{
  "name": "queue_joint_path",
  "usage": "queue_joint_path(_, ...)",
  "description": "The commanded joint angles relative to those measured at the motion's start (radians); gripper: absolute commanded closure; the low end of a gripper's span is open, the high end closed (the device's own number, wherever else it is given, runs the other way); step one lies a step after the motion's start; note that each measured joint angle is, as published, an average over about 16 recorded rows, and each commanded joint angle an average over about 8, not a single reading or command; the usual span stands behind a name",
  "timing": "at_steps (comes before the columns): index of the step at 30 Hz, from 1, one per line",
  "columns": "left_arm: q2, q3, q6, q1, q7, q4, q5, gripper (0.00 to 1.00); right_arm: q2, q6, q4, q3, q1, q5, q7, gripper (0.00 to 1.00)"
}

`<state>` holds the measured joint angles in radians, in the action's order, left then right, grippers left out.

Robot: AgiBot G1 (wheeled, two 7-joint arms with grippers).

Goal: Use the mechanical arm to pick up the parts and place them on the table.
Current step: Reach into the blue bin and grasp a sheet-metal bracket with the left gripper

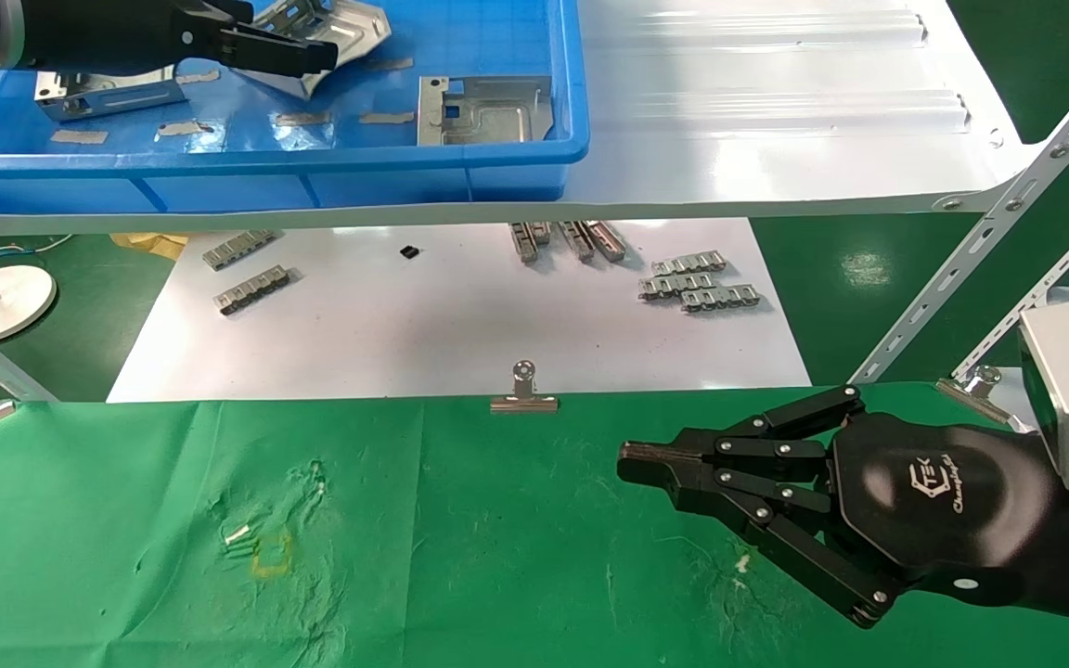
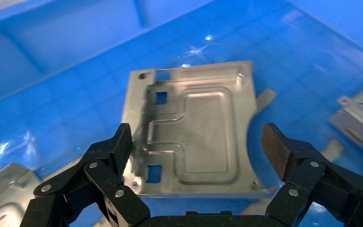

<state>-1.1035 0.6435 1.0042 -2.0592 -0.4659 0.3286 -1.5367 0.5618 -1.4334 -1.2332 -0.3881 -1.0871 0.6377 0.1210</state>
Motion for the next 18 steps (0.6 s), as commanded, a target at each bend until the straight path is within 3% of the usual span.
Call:
queue_joint_path(1, -0.023, 0.008, -0.009, -0.026, 0.013, -0.065, -0.014, 1.00, 0.000, 0.000, 0.000, 0.000, 0.000, 0.000, 0.000, 1.00)
queue_joint_path(10, -0.043, -0.022, -0.065, -0.040, 0.137, -0.157, 0.022, 1.00, 0.000, 0.000, 0.000, 0.000, 0.000, 0.000, 0.000, 1.00)
queue_joint_path(18, -0.067, -0.012, -0.089, -0.060, 0.174, -0.226, 0.007, 1.00, 0.000, 0.000, 0.000, 0.000, 0.000, 0.000, 0.000, 1.00)
